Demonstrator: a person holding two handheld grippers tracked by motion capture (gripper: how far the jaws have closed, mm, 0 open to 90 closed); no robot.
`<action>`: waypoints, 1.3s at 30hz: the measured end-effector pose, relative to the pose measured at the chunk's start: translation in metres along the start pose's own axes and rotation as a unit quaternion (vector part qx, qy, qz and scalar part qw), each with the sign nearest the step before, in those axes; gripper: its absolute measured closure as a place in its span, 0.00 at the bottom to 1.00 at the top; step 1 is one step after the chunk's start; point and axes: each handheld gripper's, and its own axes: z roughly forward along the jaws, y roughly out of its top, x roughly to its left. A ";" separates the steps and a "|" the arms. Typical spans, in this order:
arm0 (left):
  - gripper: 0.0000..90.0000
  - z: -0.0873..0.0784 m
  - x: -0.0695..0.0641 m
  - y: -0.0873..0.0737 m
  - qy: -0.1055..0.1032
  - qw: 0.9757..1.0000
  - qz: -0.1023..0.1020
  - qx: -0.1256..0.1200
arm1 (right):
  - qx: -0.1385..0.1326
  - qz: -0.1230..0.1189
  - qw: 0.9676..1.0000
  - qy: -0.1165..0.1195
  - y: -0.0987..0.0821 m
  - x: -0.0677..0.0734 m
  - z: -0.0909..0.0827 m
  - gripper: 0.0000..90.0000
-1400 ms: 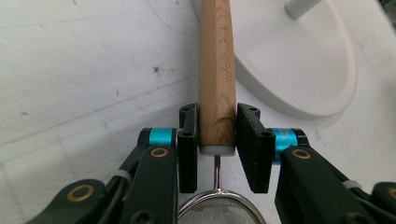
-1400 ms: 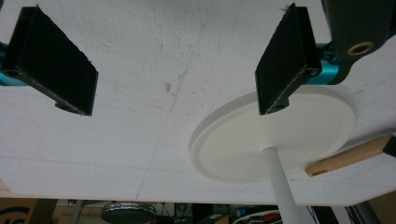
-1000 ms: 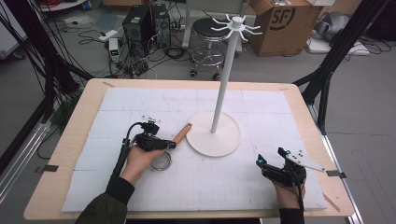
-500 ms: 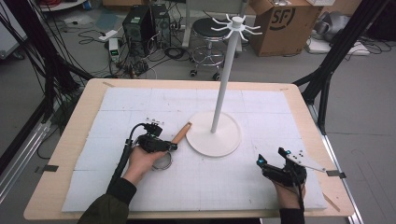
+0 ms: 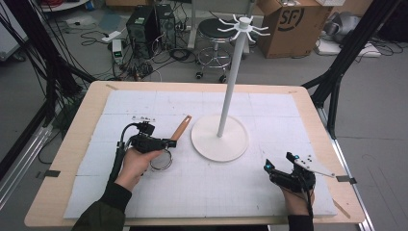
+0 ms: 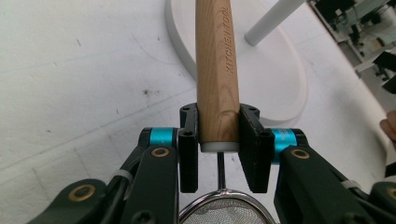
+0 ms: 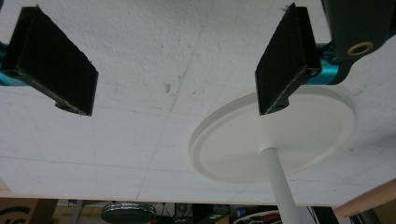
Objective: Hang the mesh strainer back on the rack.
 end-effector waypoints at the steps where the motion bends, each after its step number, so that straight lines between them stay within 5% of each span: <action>1: 0.79 -0.002 -0.001 0.001 -0.004 1.000 -0.001 -0.006 | 0.000 0.000 1.000 -0.001 0.000 0.000 0.000 0.14; 10: 0.79 -0.013 -0.011 0.003 -0.027 0.999 -0.002 -0.048 | 0.001 -0.004 1.000 -0.001 0.000 0.000 0.001 0.14; 22: 0.79 -0.036 -0.042 0.025 -0.058 0.991 0.035 -0.114 | 0.002 -0.001 1.000 0.001 0.000 0.001 0.000 0.14; 32: 0.79 -0.045 -0.056 0.032 -0.087 0.985 0.041 -0.142 | 0.000 -0.001 1.000 0.002 0.000 0.000 0.000 0.14; 35: 0.79 -0.046 -0.058 0.032 -0.105 0.981 0.041 -0.156 | 0.001 0.000 1.000 0.002 0.000 0.001 0.000 0.14; 39: 0.79 -0.048 -0.067 0.038 -0.102 0.979 0.064 -0.161 | 0.002 -0.002 1.000 0.003 0.000 0.000 0.001 0.14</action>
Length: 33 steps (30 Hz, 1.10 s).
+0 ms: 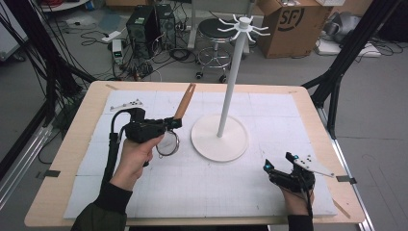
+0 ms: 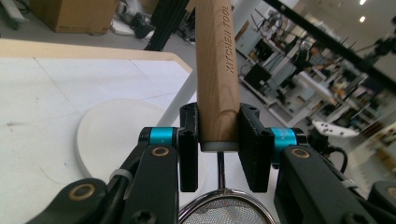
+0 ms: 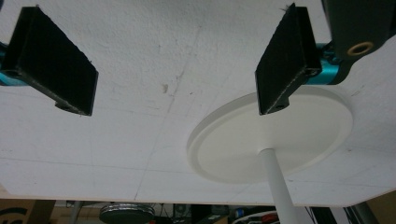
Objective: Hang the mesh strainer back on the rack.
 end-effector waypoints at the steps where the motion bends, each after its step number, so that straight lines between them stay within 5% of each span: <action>1: 0.79 0.000 -0.002 0.003 -0.002 1.000 0.000 -0.005 | 0.000 0.001 1.000 0.000 0.000 0.000 0.000 0.14; 18: 0.79 0.005 -0.037 0.038 -0.019 0.999 0.040 -0.016 | -0.003 0.008 1.000 0.000 0.000 -0.002 -0.001 0.14; 33: 0.79 0.008 -0.060 0.061 -0.054 0.995 0.063 -0.062 | -0.004 0.008 1.000 -0.001 0.000 -0.002 -0.001 0.14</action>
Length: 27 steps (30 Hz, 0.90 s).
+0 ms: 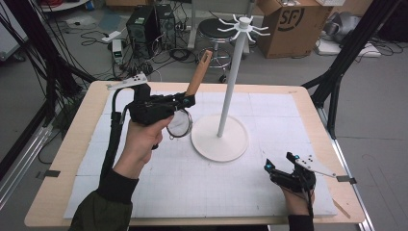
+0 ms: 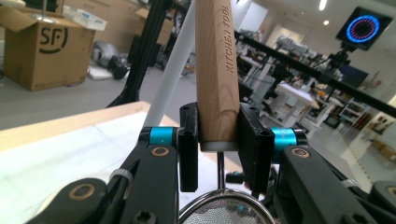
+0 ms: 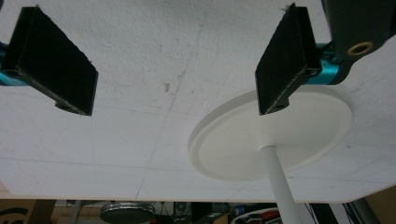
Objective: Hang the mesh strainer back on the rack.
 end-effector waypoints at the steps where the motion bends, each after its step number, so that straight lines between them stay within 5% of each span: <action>1: 0.79 0.001 0.000 0.001 -0.001 1.000 0.002 -0.003 | 0.000 0.000 1.000 0.000 0.000 0.000 0.000 0.14; 8: 0.79 0.009 -0.005 0.005 -0.019 0.999 0.012 -0.028 | -0.002 0.002 1.000 0.001 0.000 -0.001 0.000 0.14; 19: 0.79 0.018 -0.006 0.007 -0.049 0.997 0.000 -0.053 | 0.000 0.005 1.000 0.002 0.000 -0.002 0.000 0.14; 27: 0.79 0.022 -0.014 0.015 -0.052 0.997 0.010 -0.049 | -0.002 0.005 1.000 0.003 0.000 -0.002 0.000 0.14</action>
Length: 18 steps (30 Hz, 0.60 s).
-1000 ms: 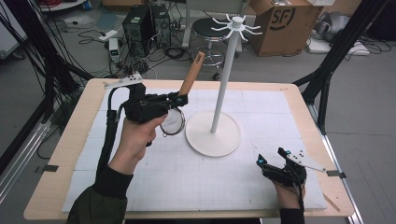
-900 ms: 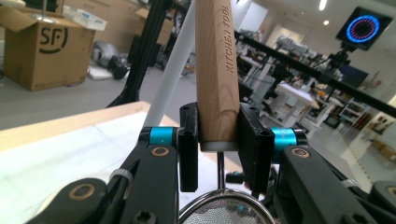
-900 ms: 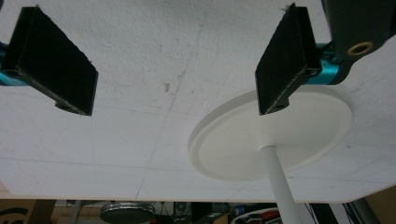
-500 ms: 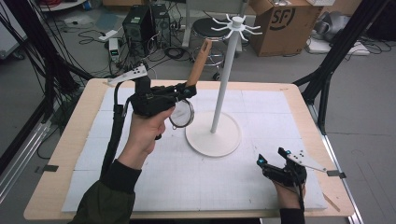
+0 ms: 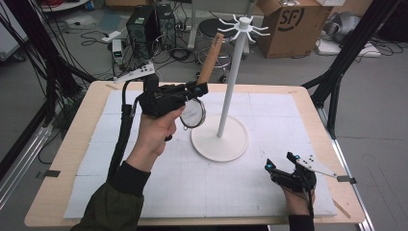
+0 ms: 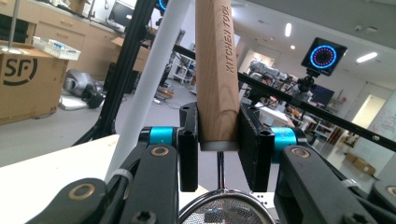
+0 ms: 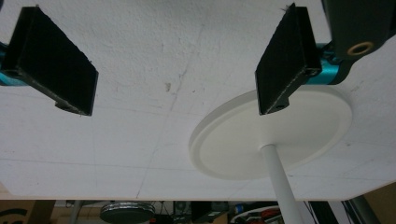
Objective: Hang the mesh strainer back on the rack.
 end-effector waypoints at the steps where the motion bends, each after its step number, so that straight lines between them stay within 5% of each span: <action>1: 0.79 0.001 -0.002 0.001 -0.001 1.000 0.000 -0.001 | 0.001 0.000 1.000 0.000 0.000 0.000 0.000 0.14; 18: 0.79 0.017 -0.008 0.000 -0.016 1.000 -0.001 0.001 | -0.003 0.000 1.000 0.001 0.000 0.000 0.000 0.14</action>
